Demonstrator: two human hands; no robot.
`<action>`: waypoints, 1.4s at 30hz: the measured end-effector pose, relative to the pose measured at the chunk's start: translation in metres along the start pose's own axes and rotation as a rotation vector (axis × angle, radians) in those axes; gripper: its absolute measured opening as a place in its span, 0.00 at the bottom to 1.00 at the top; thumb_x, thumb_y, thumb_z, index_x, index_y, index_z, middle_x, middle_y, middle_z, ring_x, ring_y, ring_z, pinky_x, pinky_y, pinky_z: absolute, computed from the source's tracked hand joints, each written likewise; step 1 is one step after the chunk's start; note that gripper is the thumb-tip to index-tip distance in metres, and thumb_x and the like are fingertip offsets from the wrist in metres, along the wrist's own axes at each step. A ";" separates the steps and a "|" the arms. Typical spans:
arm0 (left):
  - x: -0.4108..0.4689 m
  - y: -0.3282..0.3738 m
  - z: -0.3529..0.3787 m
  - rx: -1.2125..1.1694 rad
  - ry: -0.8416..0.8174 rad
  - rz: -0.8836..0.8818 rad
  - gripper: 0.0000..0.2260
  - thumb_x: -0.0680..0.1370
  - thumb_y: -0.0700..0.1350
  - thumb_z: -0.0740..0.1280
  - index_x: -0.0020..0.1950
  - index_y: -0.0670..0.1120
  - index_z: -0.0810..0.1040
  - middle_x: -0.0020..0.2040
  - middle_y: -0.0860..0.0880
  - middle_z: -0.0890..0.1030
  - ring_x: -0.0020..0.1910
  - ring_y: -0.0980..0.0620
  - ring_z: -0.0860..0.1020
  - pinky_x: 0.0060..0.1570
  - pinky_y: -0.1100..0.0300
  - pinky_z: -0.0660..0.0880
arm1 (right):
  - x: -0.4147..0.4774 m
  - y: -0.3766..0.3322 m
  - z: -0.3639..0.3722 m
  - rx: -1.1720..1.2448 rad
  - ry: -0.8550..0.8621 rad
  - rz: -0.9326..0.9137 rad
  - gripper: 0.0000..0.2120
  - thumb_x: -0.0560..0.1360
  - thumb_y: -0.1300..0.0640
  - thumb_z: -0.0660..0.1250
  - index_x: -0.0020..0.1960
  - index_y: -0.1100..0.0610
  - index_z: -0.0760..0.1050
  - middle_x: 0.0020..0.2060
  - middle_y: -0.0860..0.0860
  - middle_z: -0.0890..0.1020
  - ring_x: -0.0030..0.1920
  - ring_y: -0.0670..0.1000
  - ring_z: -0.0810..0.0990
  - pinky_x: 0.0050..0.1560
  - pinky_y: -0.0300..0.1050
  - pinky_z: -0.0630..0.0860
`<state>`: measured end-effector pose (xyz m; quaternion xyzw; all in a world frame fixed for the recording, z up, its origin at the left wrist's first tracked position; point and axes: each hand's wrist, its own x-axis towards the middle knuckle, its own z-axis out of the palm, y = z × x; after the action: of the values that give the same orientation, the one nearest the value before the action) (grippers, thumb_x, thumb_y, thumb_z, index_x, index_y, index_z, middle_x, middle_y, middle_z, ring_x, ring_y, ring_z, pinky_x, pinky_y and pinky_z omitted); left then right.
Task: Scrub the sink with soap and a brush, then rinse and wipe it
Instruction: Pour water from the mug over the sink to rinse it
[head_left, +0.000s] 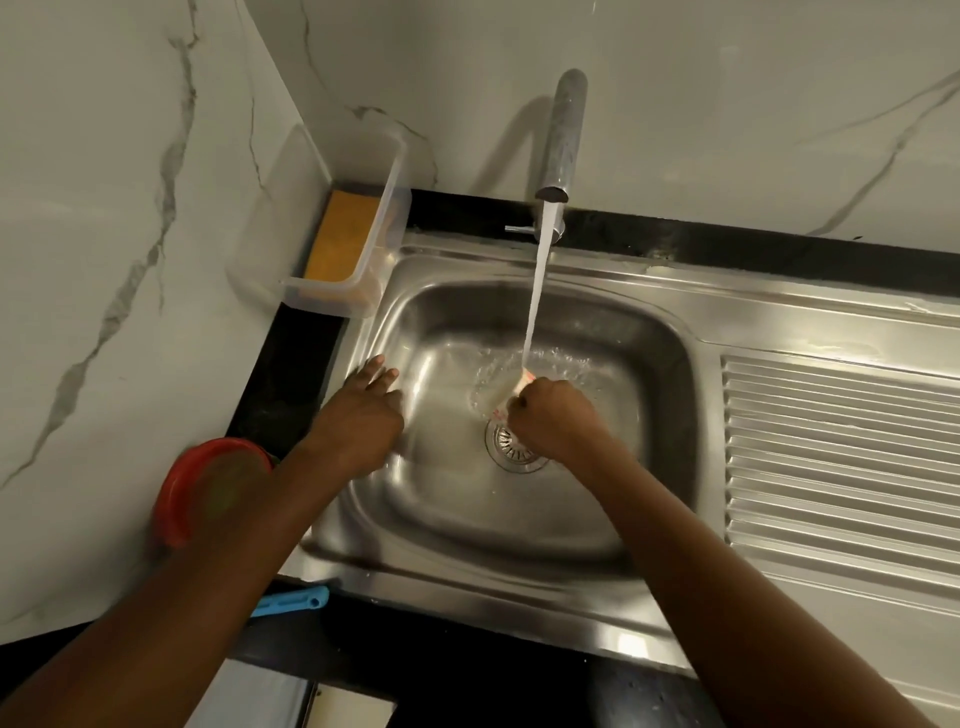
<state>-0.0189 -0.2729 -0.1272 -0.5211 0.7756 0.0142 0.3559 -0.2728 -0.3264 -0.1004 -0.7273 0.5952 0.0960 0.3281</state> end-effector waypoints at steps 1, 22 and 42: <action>-0.002 -0.002 -0.001 0.009 0.010 0.013 0.23 0.82 0.46 0.63 0.77 0.46 0.74 0.82 0.45 0.66 0.86 0.39 0.51 0.83 0.39 0.44 | -0.001 -0.012 -0.001 -0.016 0.030 -0.056 0.16 0.82 0.53 0.59 0.58 0.62 0.80 0.54 0.60 0.83 0.45 0.58 0.79 0.44 0.44 0.71; -0.023 0.041 0.008 -0.523 -0.126 0.120 0.12 0.83 0.51 0.60 0.45 0.47 0.78 0.45 0.50 0.81 0.41 0.51 0.77 0.44 0.54 0.74 | 0.008 0.060 -0.032 0.431 0.149 -0.020 0.16 0.83 0.49 0.63 0.60 0.58 0.83 0.51 0.55 0.87 0.48 0.55 0.87 0.55 0.58 0.83; -0.032 0.038 -0.027 -0.689 0.072 -0.008 0.20 0.78 0.57 0.56 0.55 0.53 0.85 0.52 0.52 0.86 0.48 0.48 0.83 0.51 0.49 0.81 | -0.009 0.035 -0.035 1.015 0.166 -0.019 0.15 0.86 0.50 0.61 0.61 0.57 0.82 0.50 0.51 0.88 0.53 0.52 0.87 0.62 0.54 0.81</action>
<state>-0.0579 -0.2405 -0.1020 -0.6137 0.7353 0.2556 0.1317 -0.3165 -0.3428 -0.0821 -0.4868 0.5842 -0.2663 0.5923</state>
